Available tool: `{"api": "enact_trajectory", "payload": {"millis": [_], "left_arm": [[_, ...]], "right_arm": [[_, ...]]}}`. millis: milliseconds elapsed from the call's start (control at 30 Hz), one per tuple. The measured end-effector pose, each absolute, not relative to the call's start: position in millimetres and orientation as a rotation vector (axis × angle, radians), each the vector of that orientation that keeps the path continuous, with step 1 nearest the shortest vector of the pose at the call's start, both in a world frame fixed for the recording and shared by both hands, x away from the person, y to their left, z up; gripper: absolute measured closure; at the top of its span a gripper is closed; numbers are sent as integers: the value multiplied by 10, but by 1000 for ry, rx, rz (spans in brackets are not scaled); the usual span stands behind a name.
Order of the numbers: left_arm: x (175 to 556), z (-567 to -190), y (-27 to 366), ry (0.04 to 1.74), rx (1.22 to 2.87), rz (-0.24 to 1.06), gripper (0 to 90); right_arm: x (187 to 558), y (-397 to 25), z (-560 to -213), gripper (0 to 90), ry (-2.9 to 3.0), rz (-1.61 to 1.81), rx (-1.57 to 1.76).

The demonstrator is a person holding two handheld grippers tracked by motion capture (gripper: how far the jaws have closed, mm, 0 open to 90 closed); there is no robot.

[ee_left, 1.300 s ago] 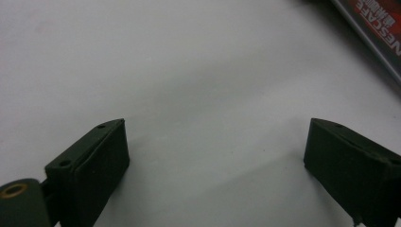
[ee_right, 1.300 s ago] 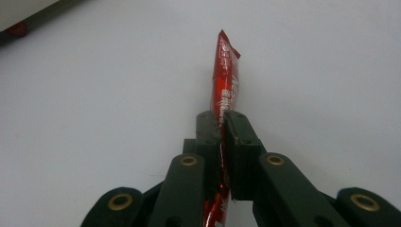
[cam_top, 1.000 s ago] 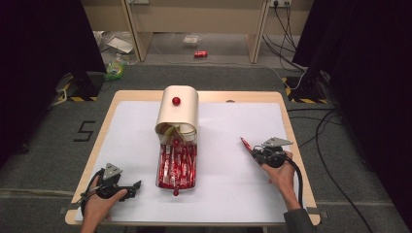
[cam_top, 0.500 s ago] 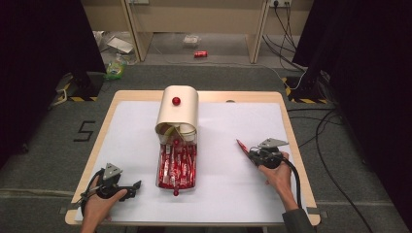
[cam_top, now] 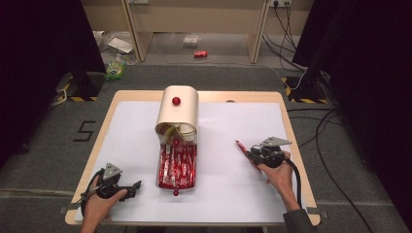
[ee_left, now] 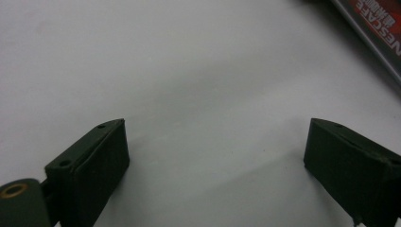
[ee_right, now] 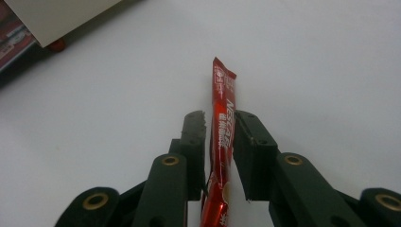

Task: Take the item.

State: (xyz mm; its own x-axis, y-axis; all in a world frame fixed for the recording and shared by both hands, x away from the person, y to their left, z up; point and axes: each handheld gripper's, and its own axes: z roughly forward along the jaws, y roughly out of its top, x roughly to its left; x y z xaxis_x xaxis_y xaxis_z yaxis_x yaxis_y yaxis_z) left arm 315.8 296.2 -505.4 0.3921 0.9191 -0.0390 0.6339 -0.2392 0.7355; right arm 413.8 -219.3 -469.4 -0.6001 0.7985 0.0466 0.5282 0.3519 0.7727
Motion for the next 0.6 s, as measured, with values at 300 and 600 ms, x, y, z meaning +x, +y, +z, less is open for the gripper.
{"api": "enact_trajectory", "payload": {"millis": [300,600], "left_arm": [[3158,-5054,2962,1327,1972,537,66],[3158,-5055,2962,1327,1972,536,66]], "right_arm": [[4109,-2153,-4630,650,2266,1136,1159],[4077,-2101,-4569,512,2234,1185,1172]]}}
